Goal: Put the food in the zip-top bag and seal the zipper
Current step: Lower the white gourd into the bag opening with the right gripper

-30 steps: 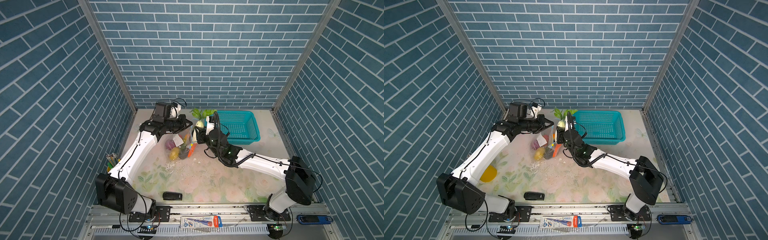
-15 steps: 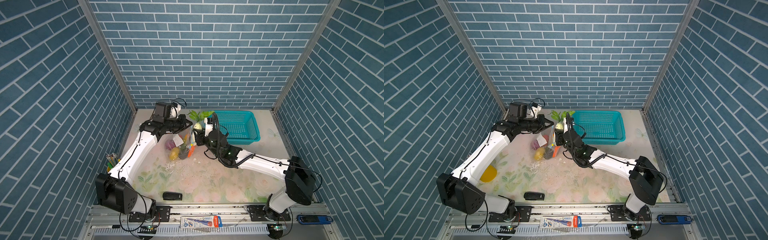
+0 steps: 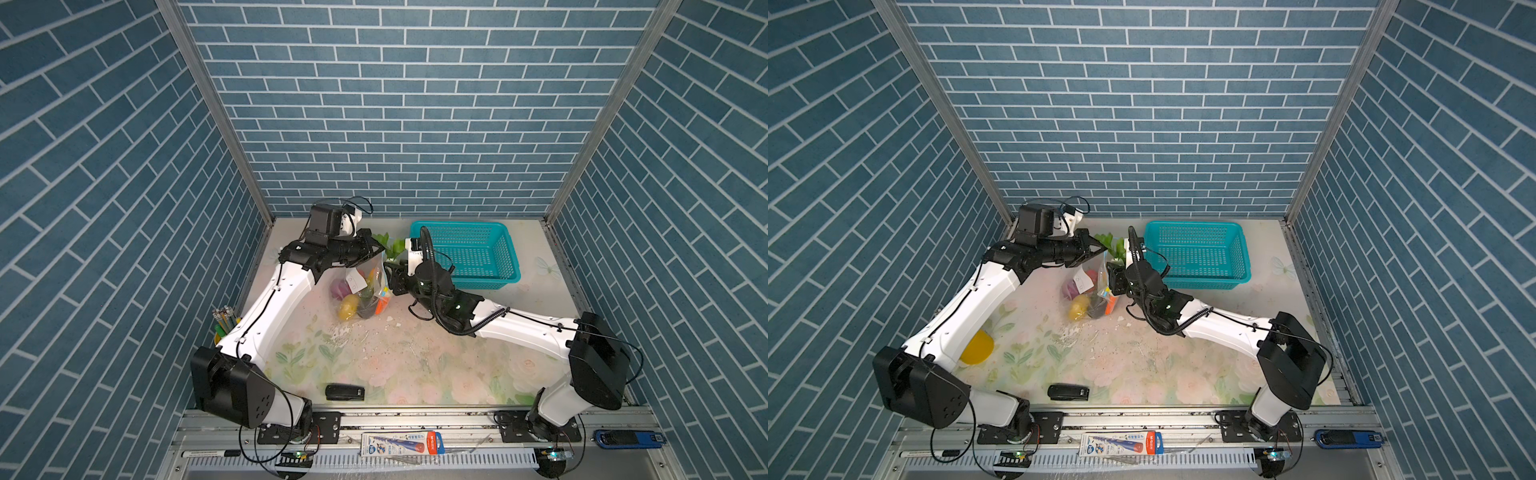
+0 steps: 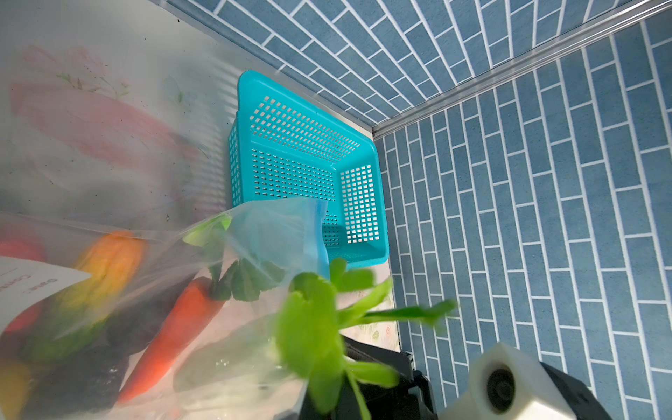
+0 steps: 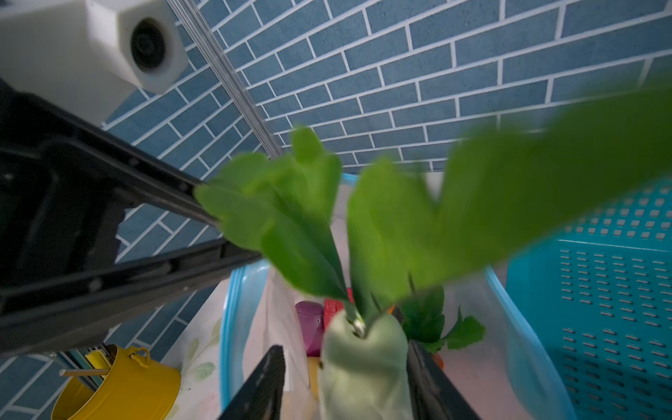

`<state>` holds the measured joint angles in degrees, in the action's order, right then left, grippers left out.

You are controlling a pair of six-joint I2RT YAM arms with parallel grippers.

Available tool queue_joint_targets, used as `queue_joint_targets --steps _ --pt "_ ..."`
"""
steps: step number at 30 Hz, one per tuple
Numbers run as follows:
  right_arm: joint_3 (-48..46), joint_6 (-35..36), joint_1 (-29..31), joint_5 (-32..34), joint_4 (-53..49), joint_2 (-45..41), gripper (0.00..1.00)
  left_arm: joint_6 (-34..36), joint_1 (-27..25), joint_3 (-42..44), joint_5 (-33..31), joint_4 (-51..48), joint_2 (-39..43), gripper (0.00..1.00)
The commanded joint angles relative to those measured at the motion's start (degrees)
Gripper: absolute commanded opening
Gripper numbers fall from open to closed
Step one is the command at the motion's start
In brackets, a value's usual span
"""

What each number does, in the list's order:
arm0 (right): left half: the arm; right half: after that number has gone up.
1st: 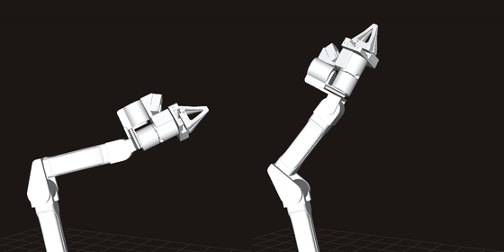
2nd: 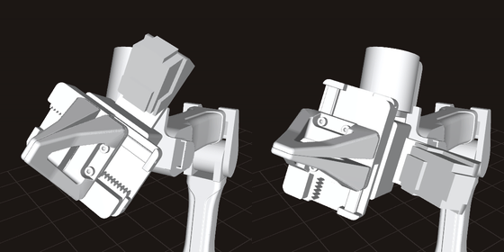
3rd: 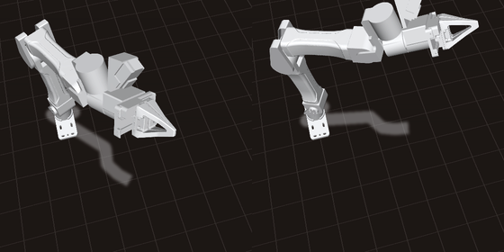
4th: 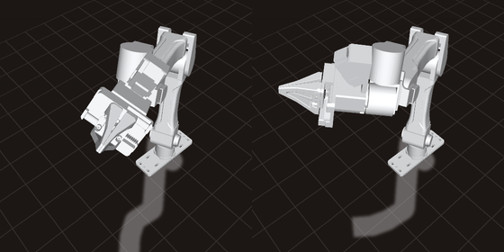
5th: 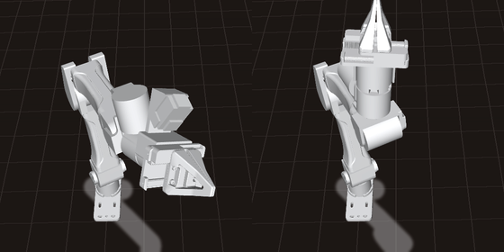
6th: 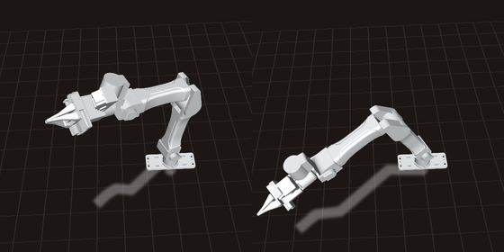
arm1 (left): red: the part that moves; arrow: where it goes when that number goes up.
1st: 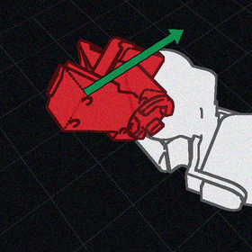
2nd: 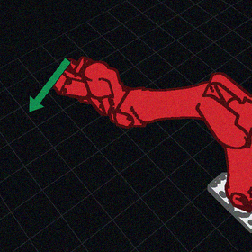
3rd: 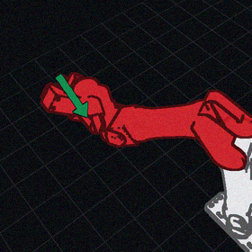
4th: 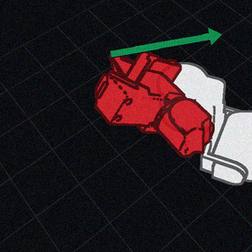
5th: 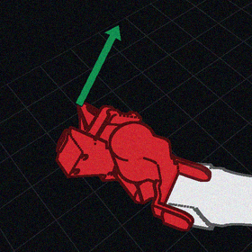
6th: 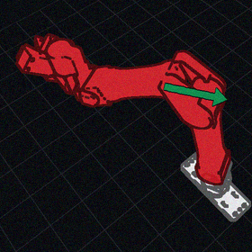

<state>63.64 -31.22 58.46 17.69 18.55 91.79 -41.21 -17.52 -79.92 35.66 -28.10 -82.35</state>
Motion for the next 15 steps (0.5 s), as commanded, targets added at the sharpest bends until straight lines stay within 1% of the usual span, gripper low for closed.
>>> queue_joint_targets --steps 1,10,15 --pt "-0.27 0.47 0.34 -0.03 -0.69 0.21 0.56 0.37 0.26 -2.51 0.38 0.68 -0.23 0.0" --pt "0.02 0.37 0.36 -0.51 -1.1 -0.1 0.56 0.36 0.27 -2.35 0.38 0.68 -0.18 0.0" --pt "-0.24 1.27 0.31 1.08 -3.3 -3.65 0.55 0.43 0.24 -2.12 0.3 0.68 -0.18 0.0"
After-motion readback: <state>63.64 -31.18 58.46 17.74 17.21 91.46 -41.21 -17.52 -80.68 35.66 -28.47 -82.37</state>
